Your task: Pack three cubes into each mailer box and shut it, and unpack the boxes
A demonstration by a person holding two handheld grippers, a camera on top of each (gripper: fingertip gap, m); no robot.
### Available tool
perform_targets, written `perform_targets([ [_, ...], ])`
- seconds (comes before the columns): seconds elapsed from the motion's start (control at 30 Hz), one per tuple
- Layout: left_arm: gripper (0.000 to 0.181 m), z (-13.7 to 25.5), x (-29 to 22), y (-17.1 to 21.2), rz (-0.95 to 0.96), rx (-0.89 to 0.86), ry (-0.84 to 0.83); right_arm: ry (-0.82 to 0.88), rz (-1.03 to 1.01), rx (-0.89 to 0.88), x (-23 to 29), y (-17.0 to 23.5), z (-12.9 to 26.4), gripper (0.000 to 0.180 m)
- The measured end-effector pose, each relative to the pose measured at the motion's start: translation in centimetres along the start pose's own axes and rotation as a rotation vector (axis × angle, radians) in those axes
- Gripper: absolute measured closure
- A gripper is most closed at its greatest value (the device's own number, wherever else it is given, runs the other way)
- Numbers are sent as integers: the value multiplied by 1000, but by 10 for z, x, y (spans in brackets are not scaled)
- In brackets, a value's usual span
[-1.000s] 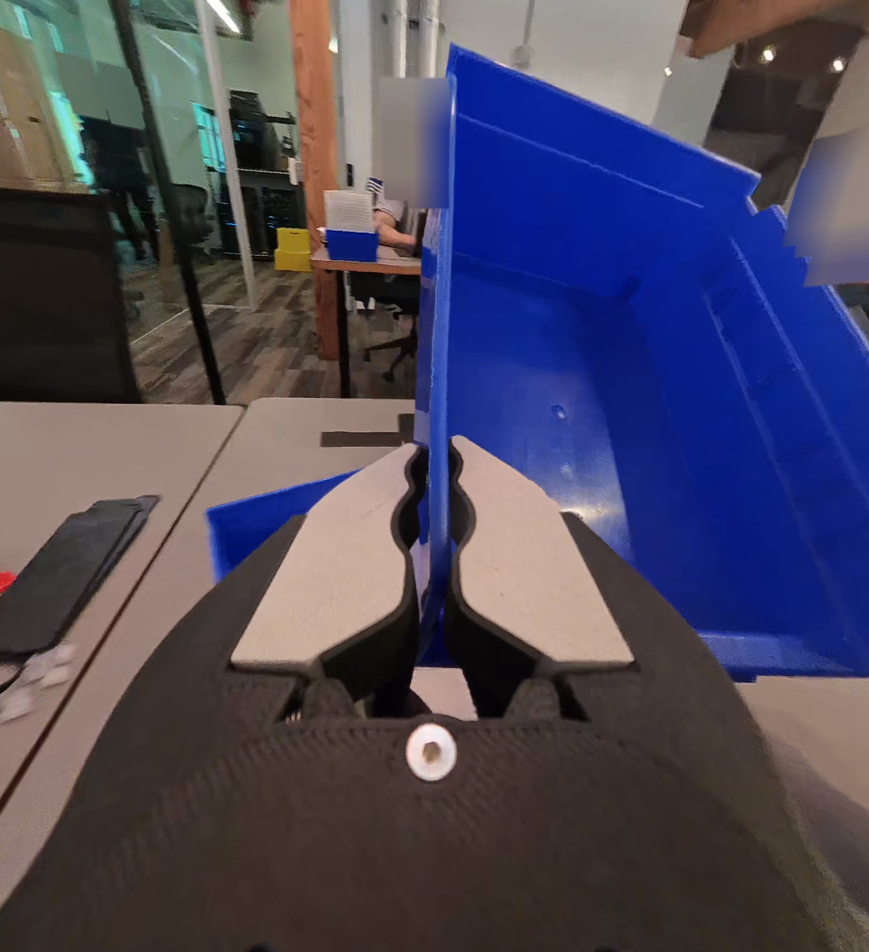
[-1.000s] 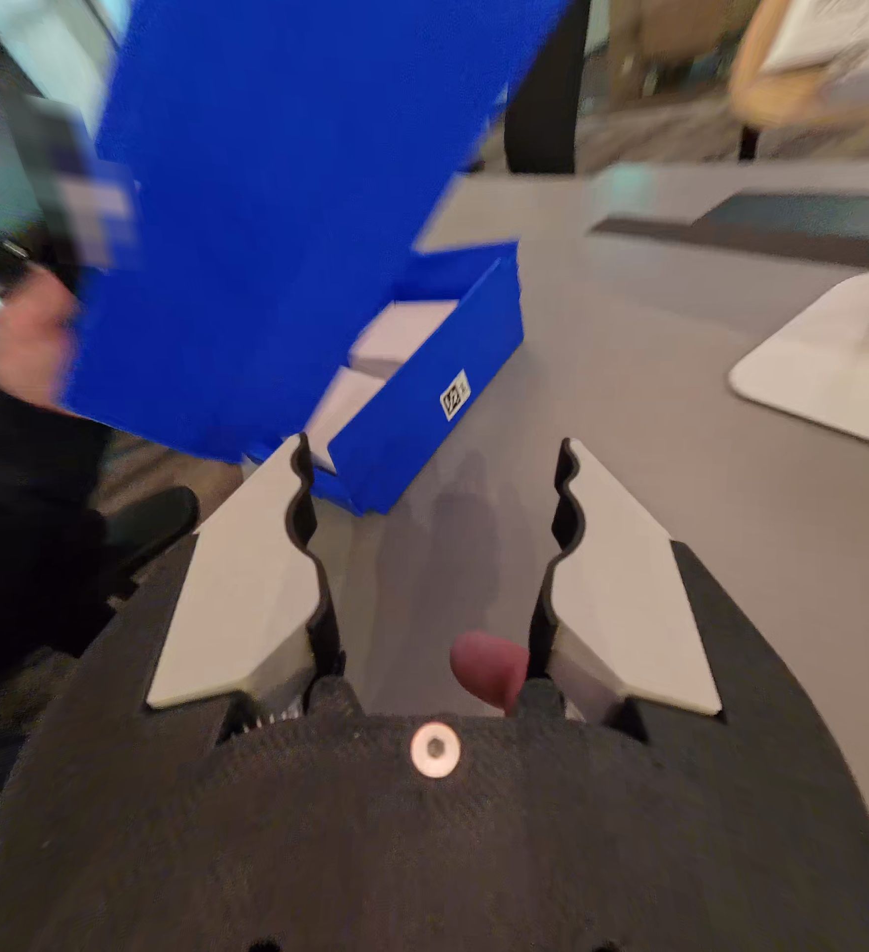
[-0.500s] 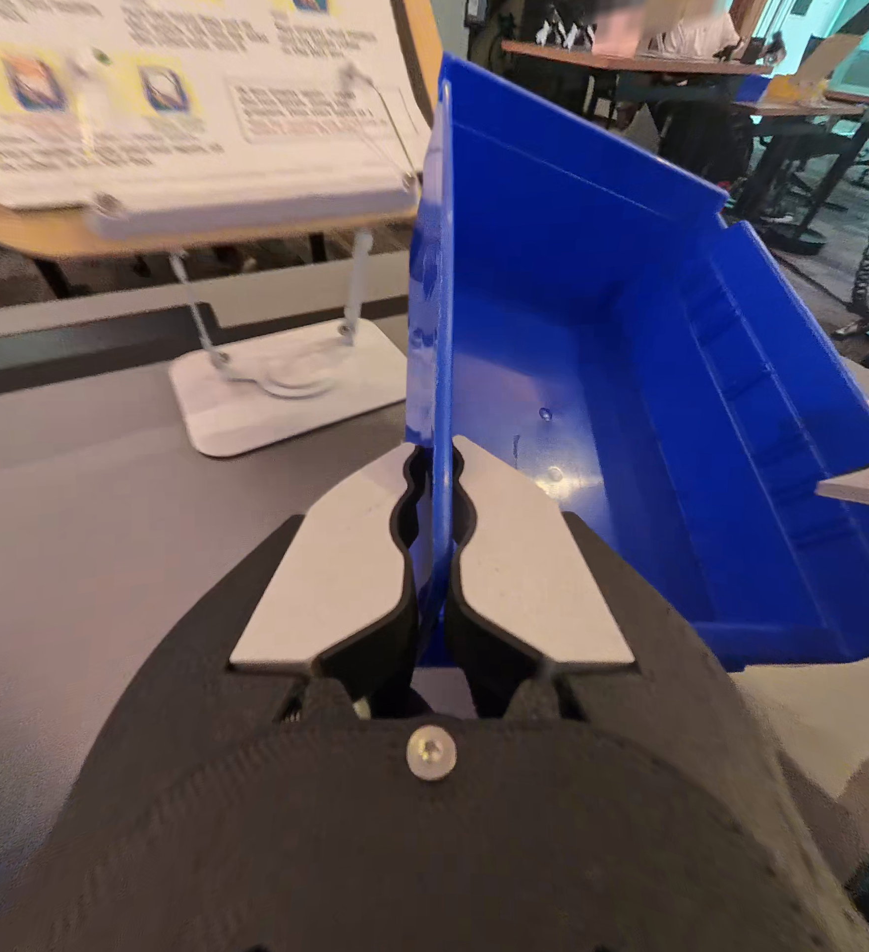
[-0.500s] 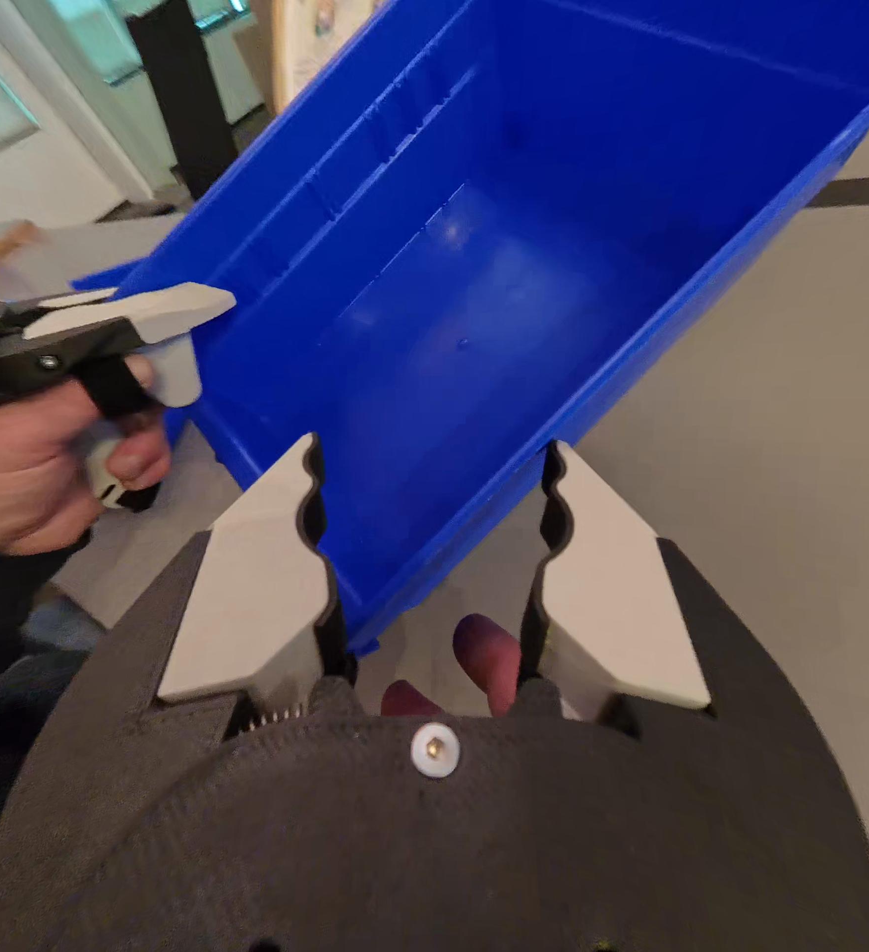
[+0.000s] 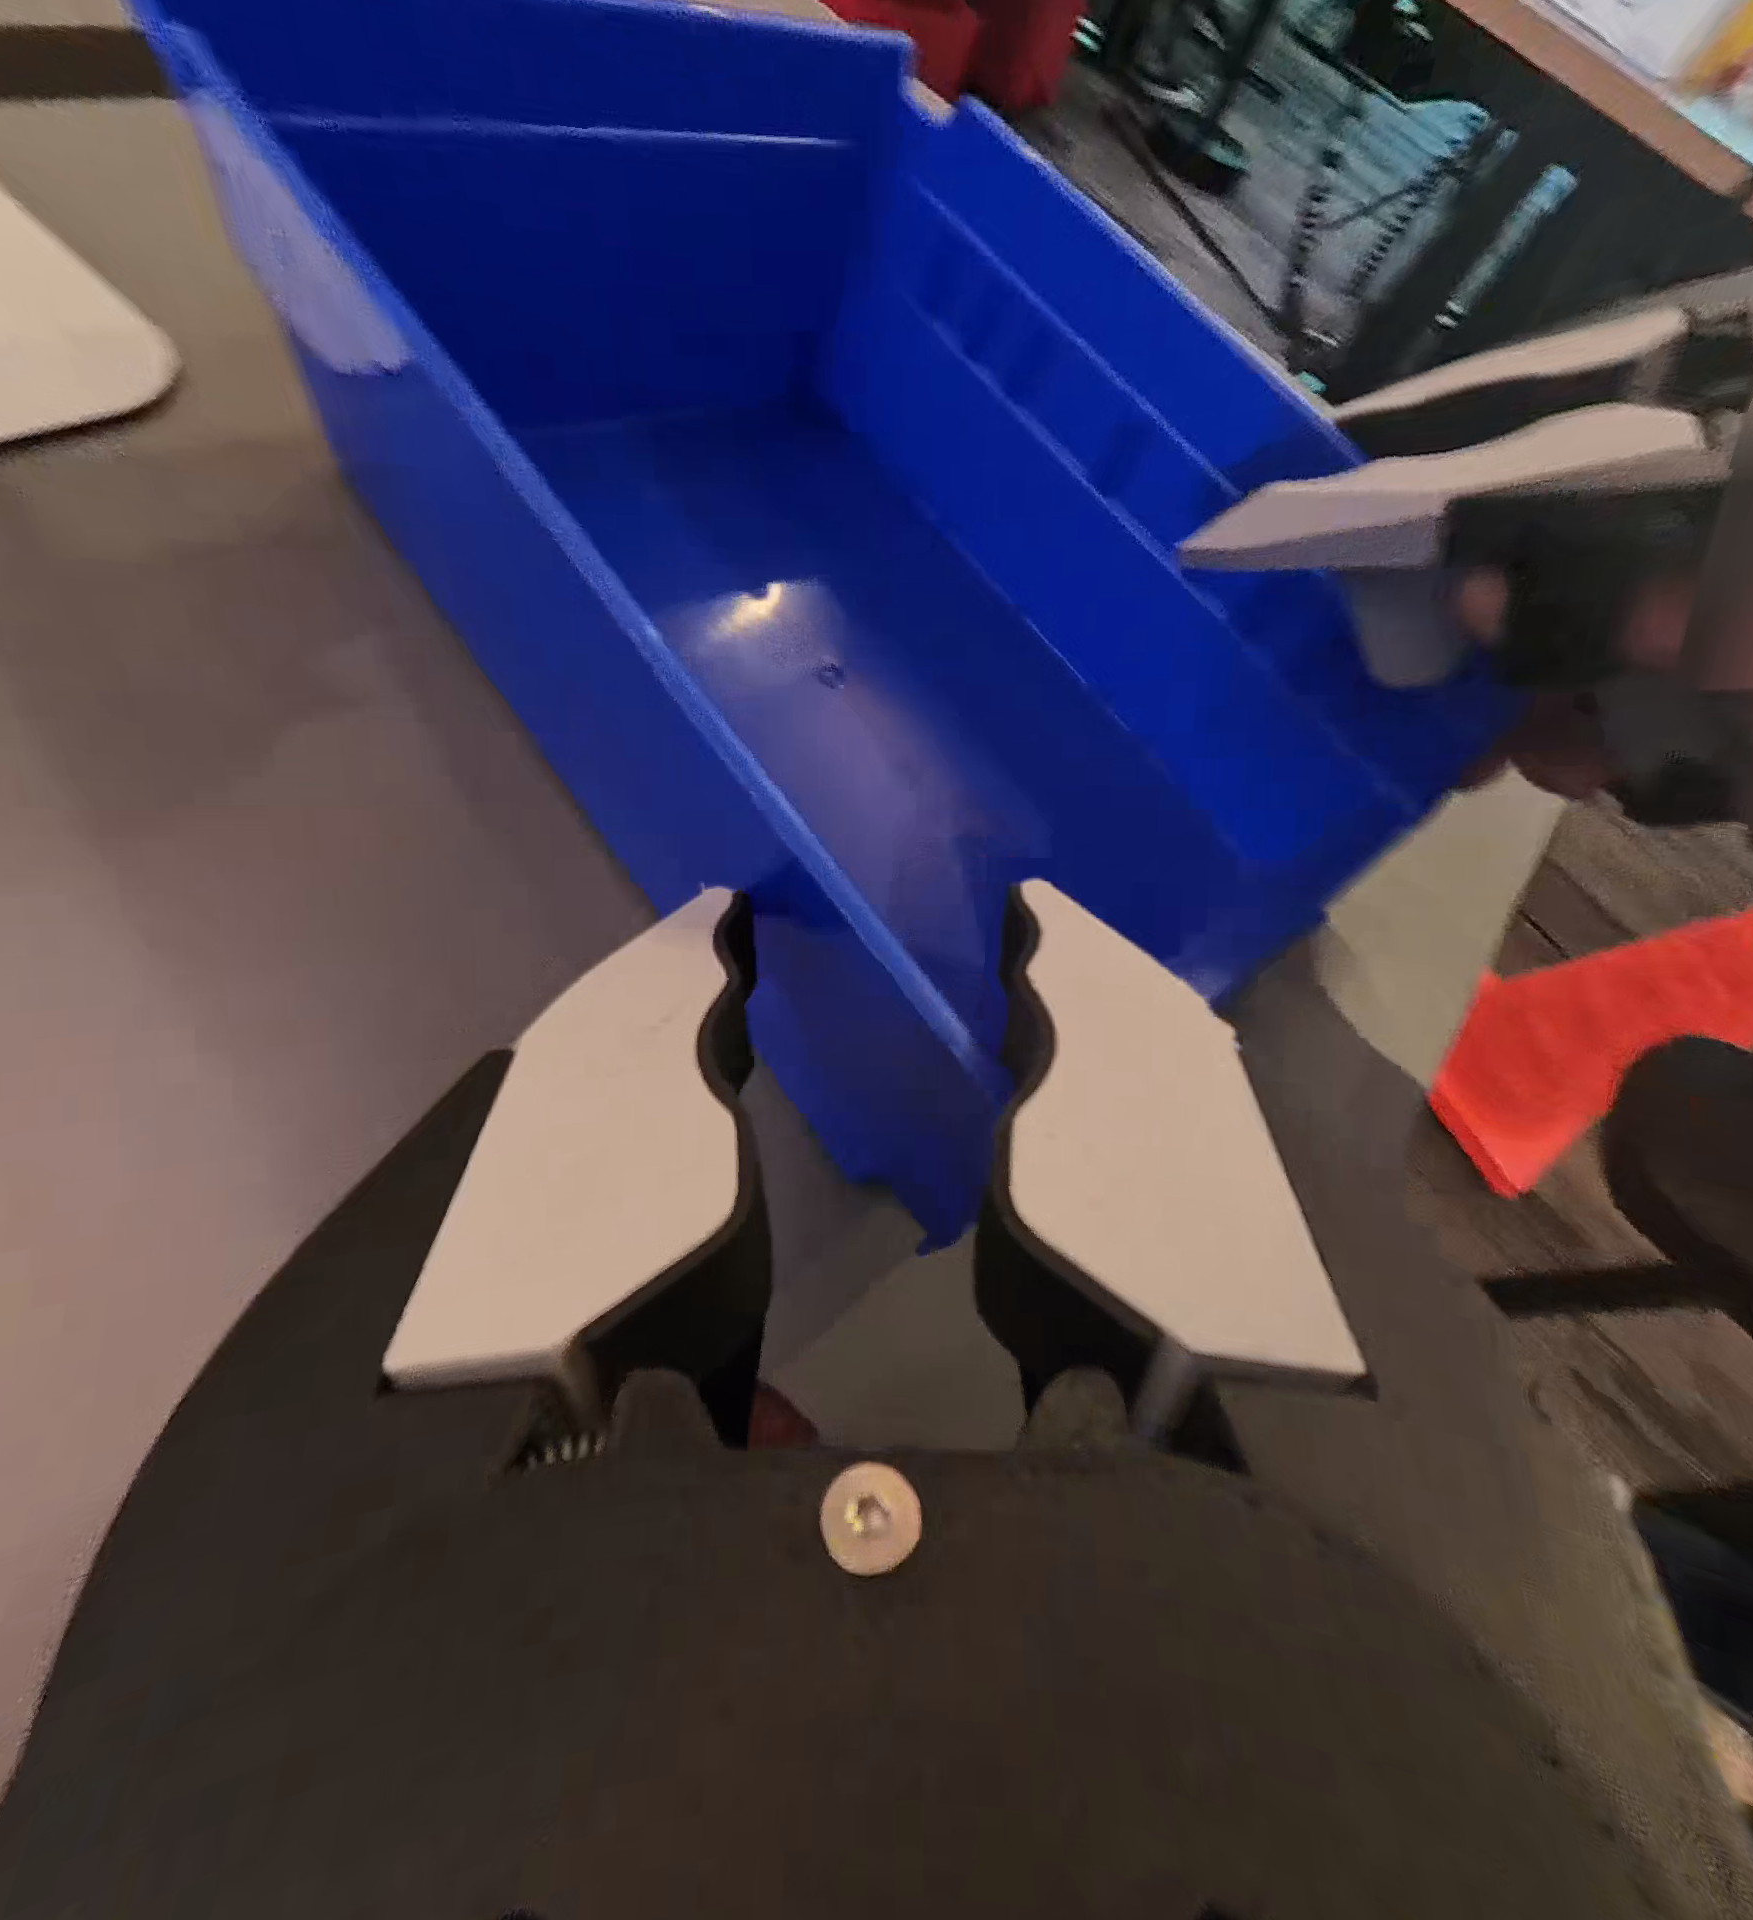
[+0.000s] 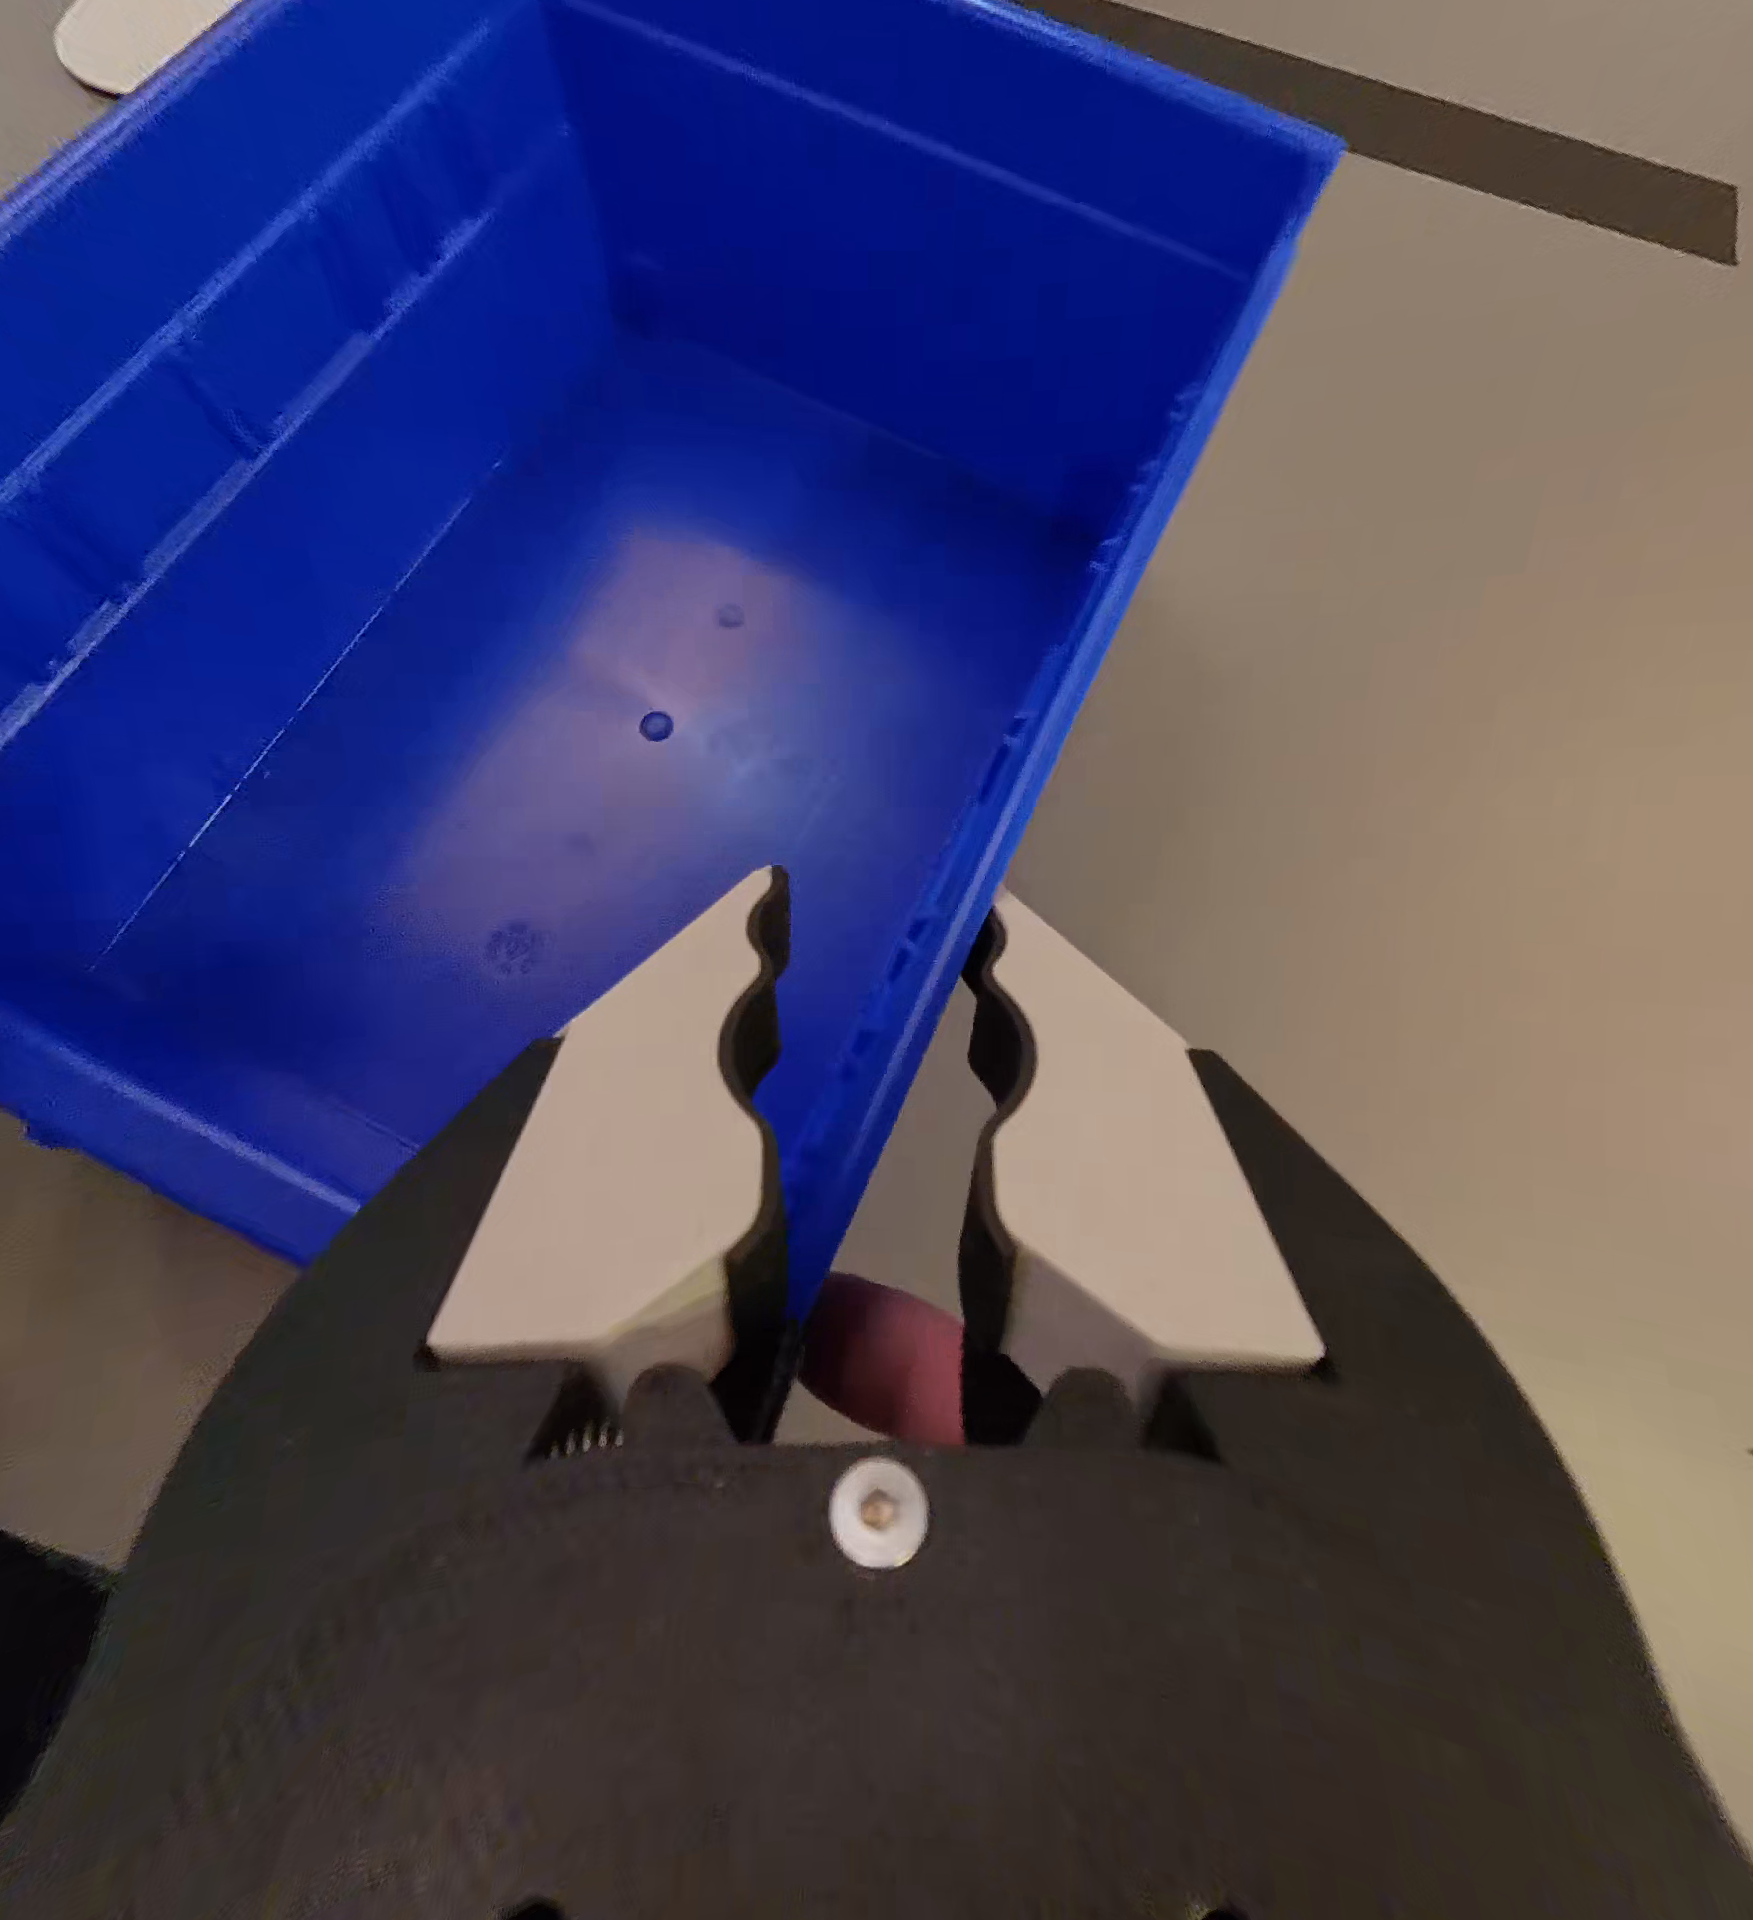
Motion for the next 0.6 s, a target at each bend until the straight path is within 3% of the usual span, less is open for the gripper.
perform_targets([
  [0.1, 132, 18, -10, -11, -26, -50, 53, 31, 71, 2, -5, -4, -7, 157],
  [0.17, 130, 48, -10, -22, -97, -67, -4, 47, 101, -5, -9, -5, -11, 162],
  [0.37, 129, 211, 48, -32, -254, -64, -597, 58, 147, -21, -26, -6, -21, 171],
  [0.5, 124, 336, 91, 6, -232, 79, -1050, 64, 141, -24, -38, -7, -26, 170],
  [0.6, 115, 393, 112, 48, -89, 208, -1172, 96, 145, -14, -50, -7, -30, 170],
])
Point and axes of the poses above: each gripper's, where its closed fingertips meet, z back along the fingers, y out of its underside, x = y × z across the jaws, the point moved 6 cm from there along z, back along the fingers, and after that the axes turned 15 degrees about y, right-handed, at the moved point
